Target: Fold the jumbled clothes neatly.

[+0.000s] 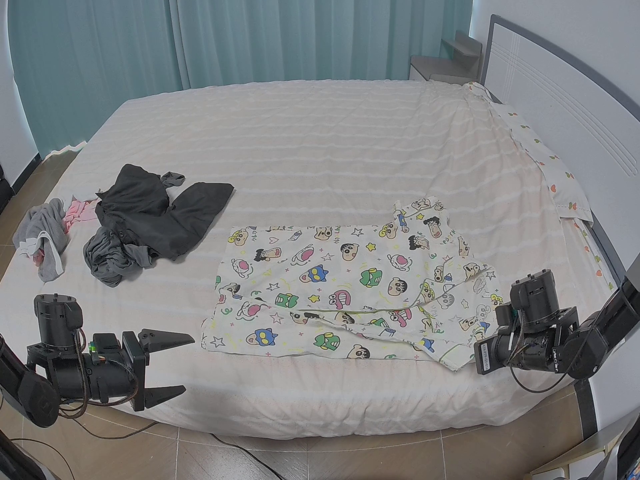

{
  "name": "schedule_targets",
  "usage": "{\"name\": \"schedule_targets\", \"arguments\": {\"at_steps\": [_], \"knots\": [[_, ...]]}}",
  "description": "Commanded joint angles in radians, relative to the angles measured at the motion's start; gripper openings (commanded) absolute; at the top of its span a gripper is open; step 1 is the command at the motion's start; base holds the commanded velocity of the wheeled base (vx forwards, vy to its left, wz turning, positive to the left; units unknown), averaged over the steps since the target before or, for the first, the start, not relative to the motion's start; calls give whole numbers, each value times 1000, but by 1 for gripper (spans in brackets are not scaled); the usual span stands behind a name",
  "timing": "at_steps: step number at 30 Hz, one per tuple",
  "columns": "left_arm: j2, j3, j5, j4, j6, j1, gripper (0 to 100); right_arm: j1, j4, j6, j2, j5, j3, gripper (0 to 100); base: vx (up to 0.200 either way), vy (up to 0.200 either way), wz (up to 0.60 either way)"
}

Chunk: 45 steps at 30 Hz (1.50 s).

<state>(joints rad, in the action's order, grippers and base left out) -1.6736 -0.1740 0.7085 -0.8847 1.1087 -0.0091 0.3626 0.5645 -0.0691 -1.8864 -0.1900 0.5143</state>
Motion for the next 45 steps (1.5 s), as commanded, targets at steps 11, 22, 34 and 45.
{"name": "schedule_targets", "arguments": {"at_steps": [11,22,34,45], "knots": [[-8,1,-24,0,0,0,100,-2,140,-47,-163,23,-33,0,0,0,0],[-14,1,-24,0,0,0,100,-37,180,-70,-17,23,-80,100,0,0,0],[-12,2,-24,0,0,-3,100,102,173,-245,125,142,-65,100,0,0,0],[-17,1,-24,0,0,-2,100,167,169,-873,-122,290,61,100,0,0,0]]}}
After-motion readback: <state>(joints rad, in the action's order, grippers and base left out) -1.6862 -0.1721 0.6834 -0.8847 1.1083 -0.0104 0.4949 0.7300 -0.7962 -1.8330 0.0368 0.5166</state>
